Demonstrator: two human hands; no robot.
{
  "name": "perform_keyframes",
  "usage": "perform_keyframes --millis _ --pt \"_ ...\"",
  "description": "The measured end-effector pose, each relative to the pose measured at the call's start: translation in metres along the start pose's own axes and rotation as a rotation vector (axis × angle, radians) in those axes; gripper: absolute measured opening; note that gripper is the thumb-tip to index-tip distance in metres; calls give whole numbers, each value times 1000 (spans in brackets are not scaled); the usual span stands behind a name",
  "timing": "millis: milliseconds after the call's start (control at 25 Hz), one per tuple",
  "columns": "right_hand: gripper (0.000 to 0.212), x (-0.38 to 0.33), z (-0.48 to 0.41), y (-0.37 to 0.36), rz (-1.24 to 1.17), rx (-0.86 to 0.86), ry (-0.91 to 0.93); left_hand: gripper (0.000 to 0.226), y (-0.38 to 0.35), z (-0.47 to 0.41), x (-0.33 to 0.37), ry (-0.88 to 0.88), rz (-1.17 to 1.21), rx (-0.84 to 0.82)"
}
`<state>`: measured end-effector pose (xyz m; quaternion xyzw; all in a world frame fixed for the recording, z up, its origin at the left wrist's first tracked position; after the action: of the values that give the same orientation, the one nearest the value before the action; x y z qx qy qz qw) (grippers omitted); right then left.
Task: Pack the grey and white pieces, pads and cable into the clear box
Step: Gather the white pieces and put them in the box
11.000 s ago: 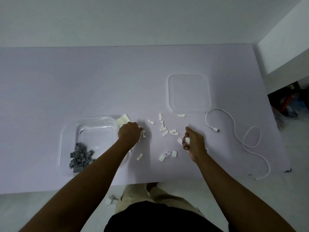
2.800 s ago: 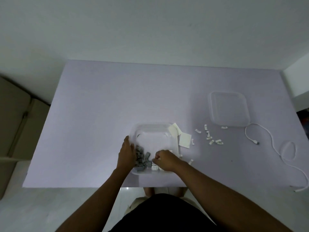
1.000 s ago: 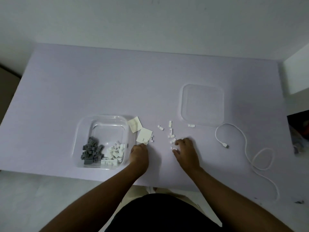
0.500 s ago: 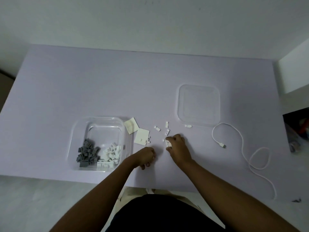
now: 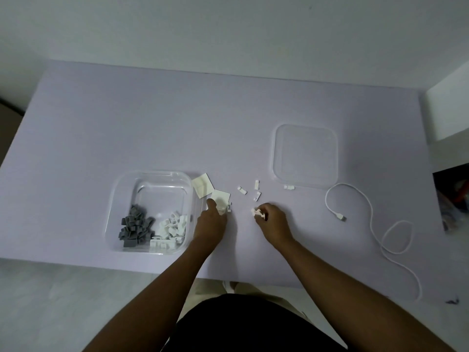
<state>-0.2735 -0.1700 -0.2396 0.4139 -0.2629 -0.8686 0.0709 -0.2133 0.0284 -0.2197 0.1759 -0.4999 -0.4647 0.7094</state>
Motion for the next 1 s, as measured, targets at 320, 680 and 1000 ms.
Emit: perform_keyframes --millis 320,680,1000 --pt "12 -7 18 -5 -1011 -339 -453 25 -12 8 9 -99 -149 8" --pt "20 -3 15 12 -1225 -417 -437 22 -33 10 -1 -79 76 -71" --pt "42 29 1 23 -168 92 -137 28 -30 6 3 -174 5 2"
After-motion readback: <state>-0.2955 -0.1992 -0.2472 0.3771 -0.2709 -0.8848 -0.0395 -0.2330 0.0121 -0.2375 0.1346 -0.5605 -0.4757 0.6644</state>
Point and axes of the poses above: each hand's wrist, its own z-axis away from the middle knuckle, its own y-axis out of the back of the hand, x = y × z, the point moved 6 cm from there along -z, towards the middle knuckle, and after that the axes turned 9 degrees about -y, right-handed, at the moved point
